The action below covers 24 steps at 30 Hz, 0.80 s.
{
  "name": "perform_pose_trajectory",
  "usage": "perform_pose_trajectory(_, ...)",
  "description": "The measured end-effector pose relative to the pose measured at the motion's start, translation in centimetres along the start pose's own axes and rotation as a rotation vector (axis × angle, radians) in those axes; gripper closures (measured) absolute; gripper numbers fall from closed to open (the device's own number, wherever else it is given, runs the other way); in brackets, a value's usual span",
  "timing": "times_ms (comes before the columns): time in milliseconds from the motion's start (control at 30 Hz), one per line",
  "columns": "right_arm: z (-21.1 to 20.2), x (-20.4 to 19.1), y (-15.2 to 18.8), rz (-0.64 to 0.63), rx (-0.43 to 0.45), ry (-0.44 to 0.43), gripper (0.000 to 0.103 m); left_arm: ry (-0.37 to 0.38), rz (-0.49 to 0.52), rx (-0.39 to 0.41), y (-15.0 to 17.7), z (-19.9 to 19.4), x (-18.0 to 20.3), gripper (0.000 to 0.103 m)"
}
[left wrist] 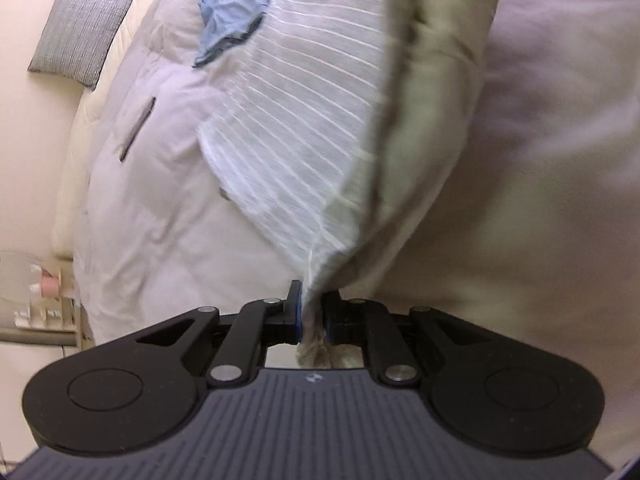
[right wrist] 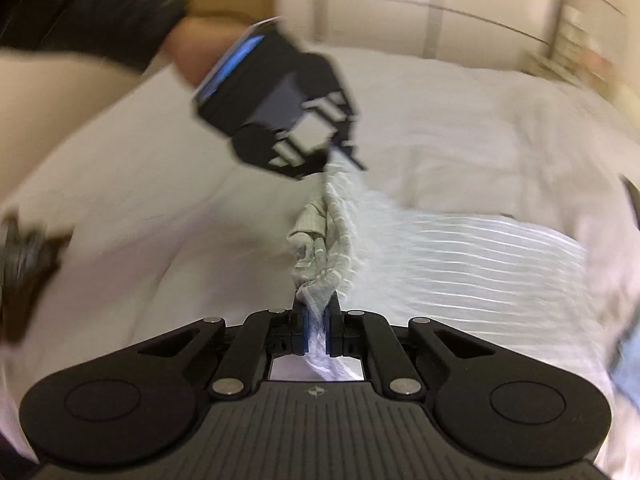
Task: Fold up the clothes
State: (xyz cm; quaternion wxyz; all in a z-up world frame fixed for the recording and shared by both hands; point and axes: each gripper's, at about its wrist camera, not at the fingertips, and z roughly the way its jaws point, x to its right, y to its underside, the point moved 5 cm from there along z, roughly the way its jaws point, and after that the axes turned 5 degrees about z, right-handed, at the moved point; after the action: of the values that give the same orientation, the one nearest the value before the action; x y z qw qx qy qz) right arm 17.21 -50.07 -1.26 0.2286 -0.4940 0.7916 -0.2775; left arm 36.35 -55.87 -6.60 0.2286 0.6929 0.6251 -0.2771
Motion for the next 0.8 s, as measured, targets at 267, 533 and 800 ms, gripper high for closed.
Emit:
perform_pose_trajectory(267, -4.7, 15.3, 1.8, 0.380, 0.060, 0.042, 0.097, 0.073, 0.076, -0.036, -9.1, 6.6, -11.4, 0.094)
perform_pose_trajectory(533, -3.8, 29.3, 7.2, 0.795, 0.052, 0.026, 0.096, 0.243, 0.213, -0.056, -16.5, 19.0, -16.4, 0.094)
perform_pose_trajectory(800, -0.9, 34.8, 12.5, 1.042, 0.003, 0.017, 0.096, 0.400, 0.258, -0.035, -18.1, 25.3, -17.2, 0.089)
